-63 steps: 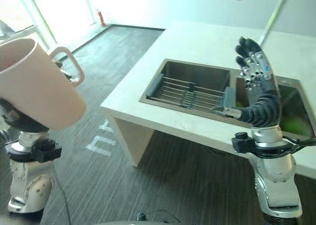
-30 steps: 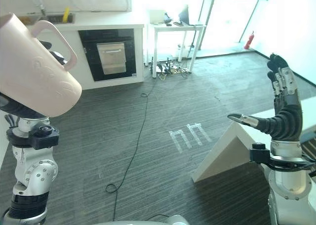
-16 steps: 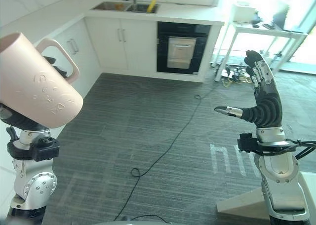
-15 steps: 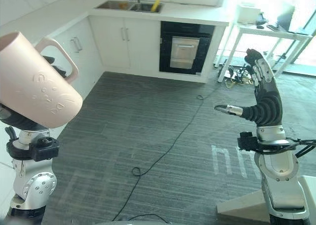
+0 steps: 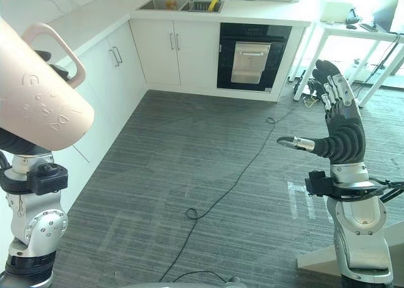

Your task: Place the dishes in the dishwasher.

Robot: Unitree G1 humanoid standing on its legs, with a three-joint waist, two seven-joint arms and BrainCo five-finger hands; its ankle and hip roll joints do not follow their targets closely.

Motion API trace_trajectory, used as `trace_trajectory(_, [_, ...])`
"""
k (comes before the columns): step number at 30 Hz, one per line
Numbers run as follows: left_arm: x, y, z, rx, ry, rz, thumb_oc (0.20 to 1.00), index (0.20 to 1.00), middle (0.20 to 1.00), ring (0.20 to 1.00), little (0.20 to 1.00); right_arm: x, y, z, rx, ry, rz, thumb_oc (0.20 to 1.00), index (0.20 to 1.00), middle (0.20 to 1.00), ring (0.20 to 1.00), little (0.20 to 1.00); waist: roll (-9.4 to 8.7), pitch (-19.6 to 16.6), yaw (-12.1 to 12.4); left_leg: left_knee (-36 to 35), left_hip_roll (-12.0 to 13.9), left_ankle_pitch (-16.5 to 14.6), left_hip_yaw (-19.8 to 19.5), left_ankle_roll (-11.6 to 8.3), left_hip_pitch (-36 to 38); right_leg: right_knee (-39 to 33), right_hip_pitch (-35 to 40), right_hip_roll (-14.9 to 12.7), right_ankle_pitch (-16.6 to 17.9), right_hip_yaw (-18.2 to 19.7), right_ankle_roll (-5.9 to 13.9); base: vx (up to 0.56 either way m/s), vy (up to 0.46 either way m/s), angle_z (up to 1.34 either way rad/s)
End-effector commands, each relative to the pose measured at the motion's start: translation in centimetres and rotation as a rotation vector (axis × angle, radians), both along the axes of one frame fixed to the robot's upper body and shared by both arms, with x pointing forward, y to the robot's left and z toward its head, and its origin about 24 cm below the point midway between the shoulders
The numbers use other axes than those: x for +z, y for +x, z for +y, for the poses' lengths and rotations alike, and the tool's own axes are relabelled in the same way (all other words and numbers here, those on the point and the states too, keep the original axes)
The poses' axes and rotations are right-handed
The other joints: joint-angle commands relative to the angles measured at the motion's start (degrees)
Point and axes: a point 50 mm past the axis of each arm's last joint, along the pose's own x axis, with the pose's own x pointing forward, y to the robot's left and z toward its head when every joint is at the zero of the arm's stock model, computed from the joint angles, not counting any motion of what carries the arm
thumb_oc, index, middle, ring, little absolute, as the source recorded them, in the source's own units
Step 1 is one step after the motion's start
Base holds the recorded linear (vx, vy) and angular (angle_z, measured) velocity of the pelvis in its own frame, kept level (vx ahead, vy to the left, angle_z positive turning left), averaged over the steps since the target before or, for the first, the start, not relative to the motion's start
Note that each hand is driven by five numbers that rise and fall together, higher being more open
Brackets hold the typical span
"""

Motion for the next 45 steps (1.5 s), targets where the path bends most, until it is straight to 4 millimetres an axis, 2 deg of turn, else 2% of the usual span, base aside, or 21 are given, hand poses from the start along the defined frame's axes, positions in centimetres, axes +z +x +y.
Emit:
trace_trajectory(1, [0.7, -0.2, 0.4, 0.023, 0.05, -0.036, 0.2, 0.2, 0.2, 0.2, 0.2, 1.6, -0.5, 0.2, -0.007, -0.02, -0.089, 1.0, 1.0, 1.0, 1.0, 1.0, 0.5, -2.43, -0.67, 0.11, 1.56, -0.57, 2.56, -2.11, 2.26, 0.74, -2.46, 3.81, 3.47, 0.77, -0.6, 0.04, -0.144, -0.1])
trace_trajectory(5, [0.4, -0.1, 0.3, 0.013, 0.045, -0.028, 0.2, 0.2, 0.2, 0.2, 0.2, 1.7, -0.2, -0.2, 0.033, 0.017, -0.068, 1.0, 1.0, 1.0, 1.0, 1.0, 0.62, -2.65, -1.62, 0.11, 2.1, -0.7, 4.18, -2.4, 3.59, -0.03, -1.84, 6.13, 2.51, 3.16, -1.88, 0.05, -0.093, -0.2])
trace_trajectory(6, [0.4, -0.2, 0.1, 0.011, 0.045, -0.031, 0.2, 0.2, 0.2, 0.2, 0.2, 2.0, 0.0, -0.1, 0.041, 0.013, -0.072, 1.0, 1.0, 1.0, 1.0, 1.0, 0.72, -2.33, -1.39, 0.24, 2.09, 1.35, 4.08, -3.31, 4.23, 0.02, -1.61, 6.87, 2.45, 4.16, -2.42, 0.03, -0.046, -0.48])
trace_trajectory(7, [0.3, -0.3, -0.3, 0.007, 0.037, -0.037, 0.2, 0.2, 0.2, 0.2, 0.2, 2.6, 0.2, 0.1, 0.048, -0.009, -0.094, 1.0, 1.0, 1.0, 1.0, 1.0, 0.13, -0.27, 0.97, 7.1, 1.59, 5.42, -1.52, -5.04, -0.2, -0.1, -0.25, 7.29, 2.98, 6.24, -3.45, 0.04, 0.042, -0.41])
trace_trajectory(8, [0.2, -0.4, -0.2, 0.033, 0.029, -0.036, 0.2, 0.2, 0.2, 0.2, 0.2, 3.1, 0.4, 0.5, 0.085, -0.022, -0.118, 1.0, 1.0, 1.0, 1.0, 1.0, 0.11, 0.11, 1.12, 4.14, 0.65, 1.48, -3.52, -3.5, 0.34, 0.74, -1.52, 6.77, 3.06, 6.75, -3.08, 0.02, 0.069, -0.73])
trace_trajectory(12, [0.3, -0.2, -0.4, 0.028, 0.029, -0.043, 0.2, 0.2, 0.2, 0.2, 0.2, 2.9, 0.1, 1.0, 0.112, -0.011, -0.145, 1.0, 1.0, 1.0, 1.0, 1.0, 0.54, 1.4, 1.35, 0.11, -0.01, 3.3, -4.08, -2.79, 0.93, 2.61, -2.52, 5.42, 4.93, 7.18, -1.67, 0.01, 0.172, -0.96])
trace_trajectory(14, [0.2, 0.0, -0.4, 0.037, 0.049, -0.033, 0.2, 0.2, 0.2, 0.2, 0.2, 2.3, -0.3, 0.7, 0.11, -0.006, -0.135, 1.0, 1.0, 1.0, 1.0, 1.0, 0.51, 0.68, 0.57, 0.11, -1.02, 1.57, -4.83, -1.75, 0.66, 5.21, -4.19, 4.83, 6.38, 6.97, -0.4, 0.08, 0.095, -0.36])
trace_trajectory(16, [0.1, -0.1, 0.3, 0.068, 0.065, -0.025, 0.2, 0.2, 0.2, 0.2, 0.2, 1.9, -0.3, 1.0, 0.141, -0.005, -0.122, 1.0, 1.0, 1.0, 1.0, 1.0, 0.41, 0.14, 1.84, 0.11, -1.18, 1.28, -3.25, -1.75, 0.72, 6.66, -5.41, 3.47, 7.02, -0.68, 0.85, 0.09, -0.005, -0.22])
trace_trajectory(17, [0.2, -0.1, 0.4, 0.073, 0.067, -0.026, 0.2, 0.2, 0.2, 0.2, 0.2, 1.8, -0.2, 1.1, 0.147, -0.005, -0.124, 1.0, 1.0, 1.0, 1.0, 1.0, 0.41, -0.01, 1.97, 0.11, -1.05, 1.07, -3.09, -1.67, 0.67, 5.99, -5.3, 3.31, 6.72, -1.13, 0.75, 0.05, -0.059, -0.84])
trace_trajectory(18, [1.2, -1.6, 1.5, 0.239, 0.001, -0.157, 0.2, 0.2, 0.2, 0.2, 0.2, 1.5, 0.6, 2.2, 0.147, 0.056, -0.111, 1.0, 1.0, 1.0, 1.0, 1.0, 0.9, 0.85, 2.73, 0.11, 1.96, -0.53, 1.14, -2.49, -2.18, -0.44, -4.38, 3.64, 1.24, 2.02, -1.59, 0.03, -0.06, -0.86])
trace_trajectory(31, [0.5, -1.6, 1.8, 0.199, -0.054, -0.104, 0.2, 0.2, 0.2, 0.2, 0.2, 1.4, 0.1, 1.6, 0.134, 0.027, -0.072, 1.0, 1.0, 1.0, 1.0, 1.0, 0.15, -1.73, 3.14, 0.11, 2.91, 0.83, -0.5, -3.51, 0.07, -0.44, -2.45, 6.68, 0.64, 2.03, -3.35, 0.01, -0.095, -0.01])
trace_trajectory(32, [0.4, -1.6, 1.9, 0.207, -0.061, -0.102, 0.2, 0.2, 0.2, 0.2, 0.2, 1.7, 0.1, 1.5, 0.149, 0.029, -0.072, 1.0, 1.0, 1.0, 1.0, 1.0, -0.13, -1.33, 3.24, 1.17, 2.87, 1.42, -0.24, -3.87, 0.73, -0.44, -2.15, 7.22, 0.63, 2.71, -3.84, 0.14, -0.196, -0.02])
trace_trajectory(33, [0.2, -1.6, 2.0, 0.208, -0.068, -0.097, 0.2, 0.2, 0.2, 0.2, 0.2, 2.0, 0.2, 1.3, 0.176, 0.053, -0.069, 1.0, 1.0, 1.0, 1.0, 1.0, -1.1, -0.33, 3.21, 7.38, 3.08, 0.37, 0.85, -4.2, -0.75, -0.27, -1.78, 7.24, 0.61, 3.57, -4.69, 0.13, -0.224, -0.03])
trace_trajectory(34, [0.1, -1.6, 1.9, 0.201, -0.068, -0.097, 0.2, 0.2, 0.2, 0.2, 0.2, 2.0, 0.2, 1.2, 0.18, 0.063, -0.072, 1.0, 1.0, 1.0, 1.0, 1.0, -1.82, 0.53, 3.51, 14.12, 3.41, 0.85, 1.41, -4.58, -3.14, -0.26, -1.36, 7.23, 0.51, 3.93, -5.5, 0.13, -0.286, 0.01])
trace_trajectory(35, [0.0, -1.7, 1.8, 0.191, -0.067, -0.096, 0.2, 0.2, 0.2, 0.2, 0.2, 2.2, 0.2, 1.1, 0.17, 0.054, -0.083, 1.0, 1.0, 1.0, 1.0, 1.0, -2.99, 2.05, 4.05, 26.9, 4.05, 1.77, 1.78, -5.47, -7.48, -0.2, -0.45, 7.17, 0.47, 4.15, -6.81, 0.09, -0.234, -0.02])
trace_trajectory(37, [-0.1, -1.6, 1.6, 0.173, -0.072, -0.091, 0.2, 0.2, 0.2, 0.2, 0.2, 2.3, 0.2, 1.1, 0.168, 0.048, -0.096, 1.0, 1.0, 1.0, 1.0, 1.0, -3.01, 3.14, 4.33, 32.92, 5.69, 2.95, 1.89, -5.92, -12.39, -0.23, -0.18, 7.79, 0.93, 3.62, -7.67, 0.14, -0.11, 0.3])
trace_trajectory(39, [-0.1, -1.4, 1.8, 0.159, -0.068, -0.067, 0.2, 0.2, 0.2, 0.2, 0.2, 2.4, 0.3, 1.3, 0.163, 0.056, -0.099, 1.0, 1.0, 1.0, 1.0, 1.0, -2.61, 3.74, 4.61, 24.27, 7.91, 3.56, 5.42, -6.05, -14.12, -0.33, 1.82, 7.92, -0.1, 1.9, -6.45, 0.36, 0.132, 0.37])
trace_trajectory(41, [-0.4, -1.4, 1.9, 0.165, -0.057, -0.052, 0.2, 0.2, 0.2, 0.2, 0.2, 2.1, 0.3, 1.4, 0.167, 0.043, -0.088, 1.0, 1.0, 1.0, 1.0, 1.0, -1.7, 3.25, 5.11, 7.81, 7.39, 6.19, 6.04, -5.9, -12.69, -0.4, 3.69, 7.33, -1.86, 1.39, -4.69, 0.5, 0.298, 0.2])
trace_trajectory(42, [-0.6, -1.5, 2.1, 0.176, -0.05, -0.048, 0.2, 0.2, 0.2, 0.2, 0.2, 2.0, 0.1, 1.5, 0.176, 0.034, -0.09, 1.0, 1.0, 1.0, 1.0, 1.0, -0.88, 3.11, 5.84, 1.27, 7.27, 10.01, 4.67, -6.38, -12.85, -0.44, 4.61, 7.5, -2.5, 1.59, -4.16, 0.8, 0.425, 0.05])
trace_trajectory(43, [-1.2, -1.9, 2.2, 0.192, -0.042, -0.037, 0.2, 0.2, 0.2, 0.2, 0.2, 1.7, 0.0, 1.7, 0.185, 0.028, -0.091, 1.0, 1.0, 1.0, 1.0, 1.0, -0.14, 2.92, 7.67, 0.11, 7.33, 14.23, -0.48, -7.37, -17.26, -0.35, 8.15, 8.28, -4.99, 2.94, -4.51, 0.86, 0.441, -0.01])
trace_trajectory(45, [-1.2, -1.9, 2.1, 0.195, -0.032, -0.027, 0.2, 0.2, 0.2, 0.2, 0.2, 1.9, 0.2, 1.5, 0.177, 0.035, -0.095, 1.0, 1.0, 1.0, 1.0, 1.0, -0.72, 1.74, 8.96, 0.11, 5.39, 12.61, -2.83, -6.23, -17.97, 1.06, 10.41, 7.22, -7.47, 5.26, -3.79, 0.72, 0.398, -0.29])
